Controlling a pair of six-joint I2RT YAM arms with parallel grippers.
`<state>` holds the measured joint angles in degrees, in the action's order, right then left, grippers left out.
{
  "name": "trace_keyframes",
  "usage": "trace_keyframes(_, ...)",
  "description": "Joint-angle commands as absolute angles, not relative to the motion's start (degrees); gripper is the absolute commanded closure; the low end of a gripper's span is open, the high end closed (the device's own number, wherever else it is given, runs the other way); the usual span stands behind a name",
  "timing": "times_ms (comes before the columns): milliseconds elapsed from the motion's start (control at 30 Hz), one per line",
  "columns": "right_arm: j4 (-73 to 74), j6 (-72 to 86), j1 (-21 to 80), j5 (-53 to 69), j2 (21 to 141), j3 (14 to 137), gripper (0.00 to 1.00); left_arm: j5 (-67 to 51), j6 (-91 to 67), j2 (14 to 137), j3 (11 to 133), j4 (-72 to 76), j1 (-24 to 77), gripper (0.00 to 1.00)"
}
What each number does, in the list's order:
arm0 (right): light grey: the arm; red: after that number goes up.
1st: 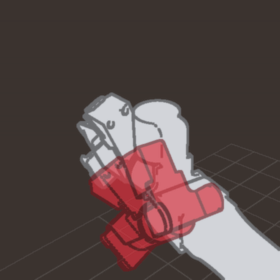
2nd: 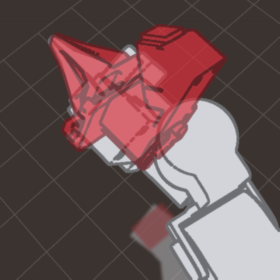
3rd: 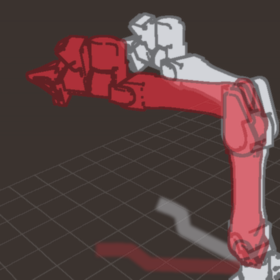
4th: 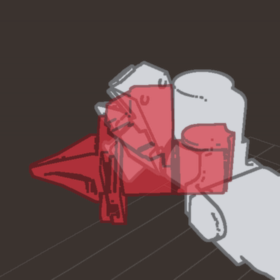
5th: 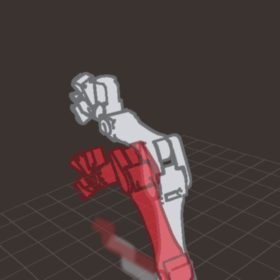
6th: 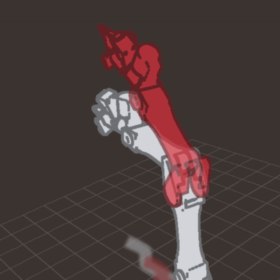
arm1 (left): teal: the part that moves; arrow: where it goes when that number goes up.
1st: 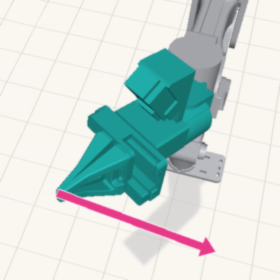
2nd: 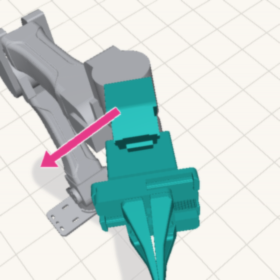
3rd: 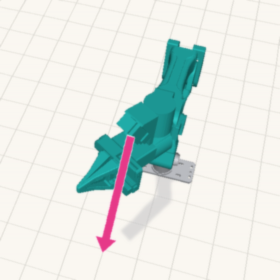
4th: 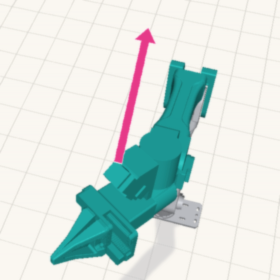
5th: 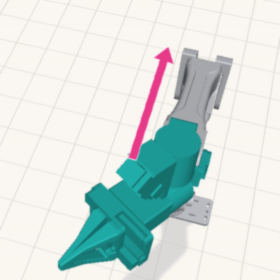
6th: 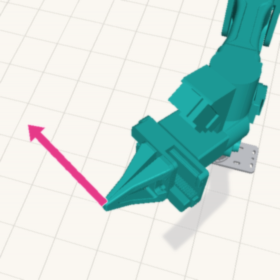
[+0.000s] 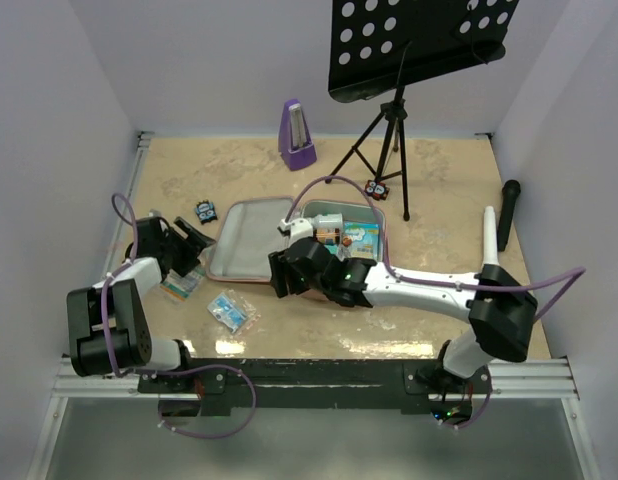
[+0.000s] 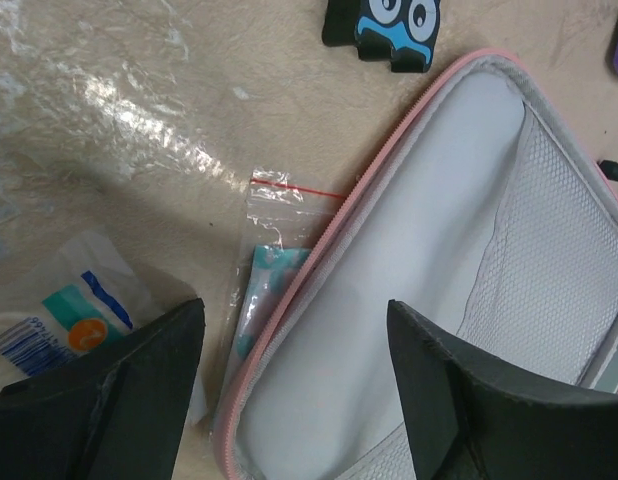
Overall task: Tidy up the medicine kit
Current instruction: Pick up the lid from the center of the board.
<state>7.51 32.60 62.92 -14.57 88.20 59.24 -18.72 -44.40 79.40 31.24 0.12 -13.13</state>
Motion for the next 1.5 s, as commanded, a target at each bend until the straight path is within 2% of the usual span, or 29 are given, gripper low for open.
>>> trace_keyframes(0,8.2,33.0,64.1,-19.4,90.9,64.3,0.33,-18.1,-43.9,82.0,31.2,1.8,-13.5,0.23)
trace_keyframes(167,9.9,33.1,64.3,-21.0,93.9,70.7,0.35,-17.1,-43.8,82.0,32.3,1.3,-13.5,0.30)
trace_keyframes(200,11.6,33.1,64.4,-22.9,96.3,75.0,0.35,-16.7,-43.7,81.8,32.5,1.0,-13.4,0.33)
trace_keyframes(300,15.5,33.0,64.5,-28.3,101.5,82.7,0.35,-16.3,-44.0,79.5,32.1,1.0,-13.4,0.33)
trace_keyframes(500,30.0,33.0,64.9,-39.8,118.4,102.9,0.28,-16.1,-46.7,71.5,29.9,0.5,-13.5,0.33)
trace_keyframes(600,31.4,33.6,64.9,-40.8,122.0,106.8,0.27,-17.0,-46.2,70.0,29.6,0.2,-13.5,0.31)
trace_keyframes(833,26.9,34.1,64.9,-36.3,117.3,101.9,0.27,-20.1,-43.5,74.1,32.5,-2.9,-13.4,0.27)
trace_keyframes(1000,24.6,33.2,65.0,-35.2,116.5,99.0,0.27,-24.8,-46.6,74.6,29.8,3.8,-13.5,0.24)
trace_keyframes(1467,24.0,33.7,64.8,-34.2,106.5,91.8,0.27,-34.4,-44.4,78.6,32.1,9.0,-7.6,0.26)
